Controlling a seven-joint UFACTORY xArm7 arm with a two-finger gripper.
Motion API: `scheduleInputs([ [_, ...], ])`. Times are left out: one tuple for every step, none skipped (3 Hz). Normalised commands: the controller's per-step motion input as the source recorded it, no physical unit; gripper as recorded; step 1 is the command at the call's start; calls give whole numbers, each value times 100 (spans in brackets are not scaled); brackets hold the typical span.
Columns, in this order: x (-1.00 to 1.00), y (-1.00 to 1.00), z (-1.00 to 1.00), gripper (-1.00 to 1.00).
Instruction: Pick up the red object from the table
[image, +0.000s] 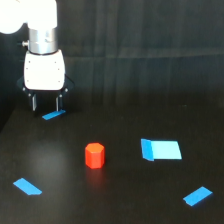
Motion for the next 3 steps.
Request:
scheduleInputs([
  [33, -22, -30, 100],
  [45, -26, -24, 96],
  [73, -53, -12, 100],
])
